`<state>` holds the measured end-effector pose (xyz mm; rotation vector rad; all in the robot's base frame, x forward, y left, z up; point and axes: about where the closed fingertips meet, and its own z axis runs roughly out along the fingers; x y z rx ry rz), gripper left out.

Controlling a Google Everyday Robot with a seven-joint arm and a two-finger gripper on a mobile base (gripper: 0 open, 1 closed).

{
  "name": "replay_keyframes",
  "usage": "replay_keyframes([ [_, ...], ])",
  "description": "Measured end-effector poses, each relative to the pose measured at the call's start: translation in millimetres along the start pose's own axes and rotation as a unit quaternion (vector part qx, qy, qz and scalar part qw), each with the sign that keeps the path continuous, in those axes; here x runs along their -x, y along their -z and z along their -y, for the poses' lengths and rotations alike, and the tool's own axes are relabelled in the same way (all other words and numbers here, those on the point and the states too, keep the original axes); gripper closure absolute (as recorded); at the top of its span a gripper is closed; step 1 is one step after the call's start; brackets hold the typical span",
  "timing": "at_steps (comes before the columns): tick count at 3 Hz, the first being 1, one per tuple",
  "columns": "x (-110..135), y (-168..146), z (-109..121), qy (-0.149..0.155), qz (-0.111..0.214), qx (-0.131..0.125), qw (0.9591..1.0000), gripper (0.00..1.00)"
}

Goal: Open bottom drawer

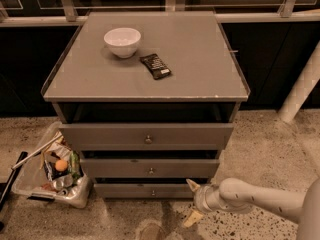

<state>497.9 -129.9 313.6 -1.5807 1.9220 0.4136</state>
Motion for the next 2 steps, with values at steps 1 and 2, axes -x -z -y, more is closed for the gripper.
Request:
replay_keyframes([
  [1, -15.5, -26.2, 12.6, 0.008, 0.021, -0.012, 0.9997, 0.0],
  [2, -15.5, -26.3, 12.6, 0.008, 0.021, -0.013, 0.9997, 0.0],
])
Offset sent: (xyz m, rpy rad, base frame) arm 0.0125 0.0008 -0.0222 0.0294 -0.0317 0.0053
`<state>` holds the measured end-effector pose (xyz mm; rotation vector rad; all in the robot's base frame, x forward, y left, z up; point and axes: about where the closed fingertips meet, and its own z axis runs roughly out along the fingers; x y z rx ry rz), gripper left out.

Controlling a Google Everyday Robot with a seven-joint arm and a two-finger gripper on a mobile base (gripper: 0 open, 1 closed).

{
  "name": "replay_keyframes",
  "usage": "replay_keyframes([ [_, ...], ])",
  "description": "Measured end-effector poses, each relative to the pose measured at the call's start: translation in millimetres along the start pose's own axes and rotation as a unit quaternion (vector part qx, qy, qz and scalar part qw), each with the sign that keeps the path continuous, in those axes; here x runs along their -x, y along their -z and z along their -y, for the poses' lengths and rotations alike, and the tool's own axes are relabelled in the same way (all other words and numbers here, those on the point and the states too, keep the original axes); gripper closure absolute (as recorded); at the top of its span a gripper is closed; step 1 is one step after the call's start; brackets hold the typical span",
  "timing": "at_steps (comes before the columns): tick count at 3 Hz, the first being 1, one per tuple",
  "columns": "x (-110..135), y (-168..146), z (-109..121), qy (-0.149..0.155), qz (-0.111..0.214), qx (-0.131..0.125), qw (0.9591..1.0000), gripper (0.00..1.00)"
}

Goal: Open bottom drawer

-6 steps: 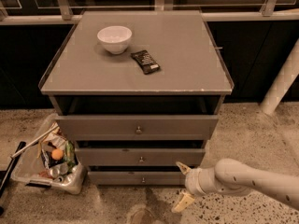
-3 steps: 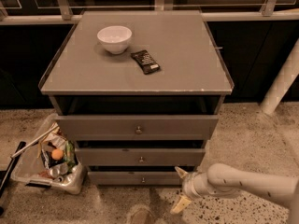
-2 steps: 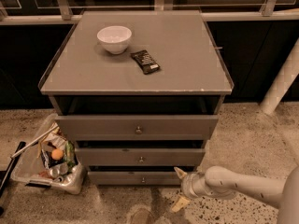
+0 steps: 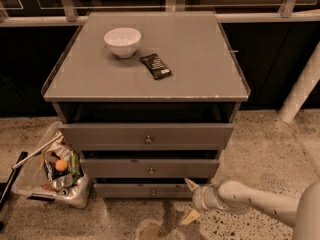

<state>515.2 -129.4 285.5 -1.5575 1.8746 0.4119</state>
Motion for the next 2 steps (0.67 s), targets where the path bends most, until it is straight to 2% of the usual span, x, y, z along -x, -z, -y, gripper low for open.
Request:
replay_keyframes([
  [1, -3, -6, 4, 0.005, -0.008, -0.008, 0.9999, 0.0],
  [2, -17, -22, 15, 0.012, -0.027, -0.022, 0.9993, 0.0],
])
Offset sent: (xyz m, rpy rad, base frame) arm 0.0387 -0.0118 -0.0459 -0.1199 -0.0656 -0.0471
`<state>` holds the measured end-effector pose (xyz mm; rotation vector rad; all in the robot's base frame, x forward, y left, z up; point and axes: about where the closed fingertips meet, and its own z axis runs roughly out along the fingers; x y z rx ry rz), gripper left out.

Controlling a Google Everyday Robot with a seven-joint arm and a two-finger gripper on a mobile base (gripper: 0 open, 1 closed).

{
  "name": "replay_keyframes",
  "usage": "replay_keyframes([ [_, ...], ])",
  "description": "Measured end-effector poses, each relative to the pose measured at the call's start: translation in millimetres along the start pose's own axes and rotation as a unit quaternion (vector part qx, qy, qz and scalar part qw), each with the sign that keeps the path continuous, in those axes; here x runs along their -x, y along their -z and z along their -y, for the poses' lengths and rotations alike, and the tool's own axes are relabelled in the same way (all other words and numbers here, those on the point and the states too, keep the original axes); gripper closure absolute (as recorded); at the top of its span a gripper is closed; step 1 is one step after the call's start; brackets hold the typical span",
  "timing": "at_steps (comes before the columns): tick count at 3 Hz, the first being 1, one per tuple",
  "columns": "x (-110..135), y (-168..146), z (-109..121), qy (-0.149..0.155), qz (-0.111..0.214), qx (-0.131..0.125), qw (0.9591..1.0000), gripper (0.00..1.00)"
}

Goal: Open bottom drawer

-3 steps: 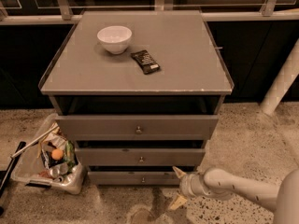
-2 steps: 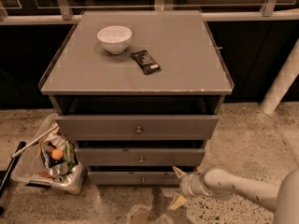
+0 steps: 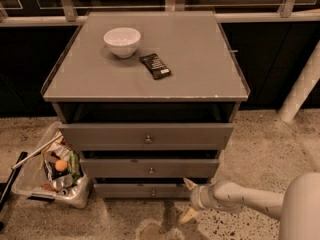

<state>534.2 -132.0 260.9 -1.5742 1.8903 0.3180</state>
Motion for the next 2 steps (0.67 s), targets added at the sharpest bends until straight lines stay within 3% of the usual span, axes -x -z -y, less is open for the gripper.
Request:
replay_keyframes([
  [2, -24, -32, 13, 0.057, -0.001, 0.008, 0.9984, 0.0],
])
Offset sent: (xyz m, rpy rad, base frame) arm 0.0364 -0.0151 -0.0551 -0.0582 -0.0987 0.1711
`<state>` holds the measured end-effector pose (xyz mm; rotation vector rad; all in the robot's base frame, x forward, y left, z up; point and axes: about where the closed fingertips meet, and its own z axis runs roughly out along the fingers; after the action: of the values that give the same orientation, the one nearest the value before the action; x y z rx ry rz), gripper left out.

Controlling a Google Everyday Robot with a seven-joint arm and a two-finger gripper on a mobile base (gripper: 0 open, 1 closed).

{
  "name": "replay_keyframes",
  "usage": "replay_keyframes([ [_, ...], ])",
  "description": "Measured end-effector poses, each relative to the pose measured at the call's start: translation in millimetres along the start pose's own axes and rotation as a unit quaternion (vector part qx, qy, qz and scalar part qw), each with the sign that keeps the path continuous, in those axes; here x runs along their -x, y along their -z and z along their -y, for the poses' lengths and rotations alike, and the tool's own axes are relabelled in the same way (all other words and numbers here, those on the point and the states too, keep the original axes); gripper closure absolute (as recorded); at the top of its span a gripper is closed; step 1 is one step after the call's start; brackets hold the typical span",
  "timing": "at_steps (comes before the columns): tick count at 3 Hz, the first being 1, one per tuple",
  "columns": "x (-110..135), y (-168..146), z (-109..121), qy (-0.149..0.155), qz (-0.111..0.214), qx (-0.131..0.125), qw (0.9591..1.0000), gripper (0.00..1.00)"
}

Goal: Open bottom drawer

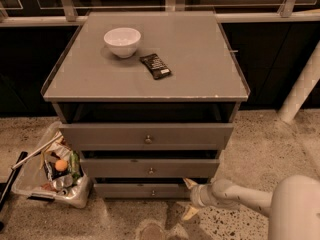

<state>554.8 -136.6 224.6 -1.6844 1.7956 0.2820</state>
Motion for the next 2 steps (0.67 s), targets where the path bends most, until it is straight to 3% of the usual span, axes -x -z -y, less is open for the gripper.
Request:
replay_keyframes([
  [2, -18, -21, 12, 0.041, 0.004, -0.009, 0.9991, 0.0],
])
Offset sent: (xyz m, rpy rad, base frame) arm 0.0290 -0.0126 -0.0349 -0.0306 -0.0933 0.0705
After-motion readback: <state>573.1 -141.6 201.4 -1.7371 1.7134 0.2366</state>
